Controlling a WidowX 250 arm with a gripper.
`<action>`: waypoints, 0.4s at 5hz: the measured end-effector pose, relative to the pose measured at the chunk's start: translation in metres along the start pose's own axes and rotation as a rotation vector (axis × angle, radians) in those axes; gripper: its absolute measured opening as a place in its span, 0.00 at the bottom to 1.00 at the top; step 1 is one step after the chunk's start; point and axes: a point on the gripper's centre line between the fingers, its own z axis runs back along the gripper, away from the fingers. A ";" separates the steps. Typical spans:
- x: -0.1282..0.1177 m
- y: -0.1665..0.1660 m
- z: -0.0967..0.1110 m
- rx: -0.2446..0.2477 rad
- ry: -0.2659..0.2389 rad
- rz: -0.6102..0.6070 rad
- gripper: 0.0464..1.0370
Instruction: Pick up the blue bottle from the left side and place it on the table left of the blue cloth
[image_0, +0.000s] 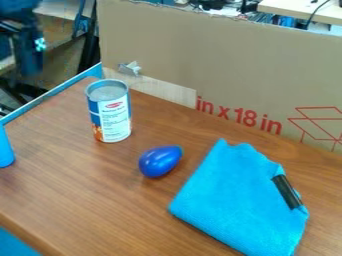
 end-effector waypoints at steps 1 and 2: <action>0.004 0.024 -0.010 0.010 0.038 0.031 0.97; 0.001 0.048 -0.025 0.016 0.102 0.062 0.97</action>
